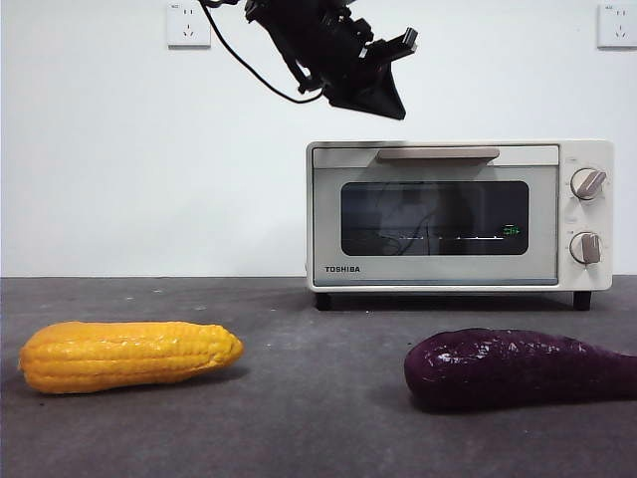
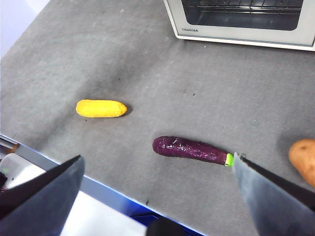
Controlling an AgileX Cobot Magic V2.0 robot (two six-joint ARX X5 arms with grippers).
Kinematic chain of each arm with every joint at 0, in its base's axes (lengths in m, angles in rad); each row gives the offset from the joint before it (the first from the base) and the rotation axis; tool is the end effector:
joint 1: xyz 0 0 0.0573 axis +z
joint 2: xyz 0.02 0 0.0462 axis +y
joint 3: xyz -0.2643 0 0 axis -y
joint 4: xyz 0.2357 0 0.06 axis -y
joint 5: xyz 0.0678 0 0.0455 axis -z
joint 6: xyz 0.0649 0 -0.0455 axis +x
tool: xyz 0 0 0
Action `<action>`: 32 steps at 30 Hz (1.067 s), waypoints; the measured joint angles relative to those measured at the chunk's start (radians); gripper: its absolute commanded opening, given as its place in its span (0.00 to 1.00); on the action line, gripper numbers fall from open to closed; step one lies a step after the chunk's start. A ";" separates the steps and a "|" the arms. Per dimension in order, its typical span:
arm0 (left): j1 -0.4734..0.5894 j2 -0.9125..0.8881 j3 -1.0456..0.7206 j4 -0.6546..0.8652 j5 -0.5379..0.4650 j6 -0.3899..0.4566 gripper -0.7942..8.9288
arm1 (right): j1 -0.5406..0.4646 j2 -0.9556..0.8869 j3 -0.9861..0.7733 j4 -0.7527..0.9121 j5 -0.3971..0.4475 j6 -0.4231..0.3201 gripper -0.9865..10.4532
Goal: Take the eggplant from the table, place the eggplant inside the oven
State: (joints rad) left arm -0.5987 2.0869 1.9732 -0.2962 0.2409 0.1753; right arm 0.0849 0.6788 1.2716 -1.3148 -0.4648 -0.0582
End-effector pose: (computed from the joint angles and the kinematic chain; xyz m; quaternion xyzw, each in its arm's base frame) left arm 0.4137 -0.3010 0.3141 0.1143 0.1646 -0.4150 0.8875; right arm 0.0680 0.0350 0.3677 0.0405 0.3393 0.2639 0.9020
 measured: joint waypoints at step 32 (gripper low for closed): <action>-0.031 0.085 0.010 0.045 -0.028 0.085 0.08 | 0.000 0.001 0.000 0.014 0.000 0.000 0.53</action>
State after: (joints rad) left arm -0.6296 2.1719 1.9827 -0.2512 0.2127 0.2600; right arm 0.0849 0.6796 1.2716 -1.3003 -0.4648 -0.0582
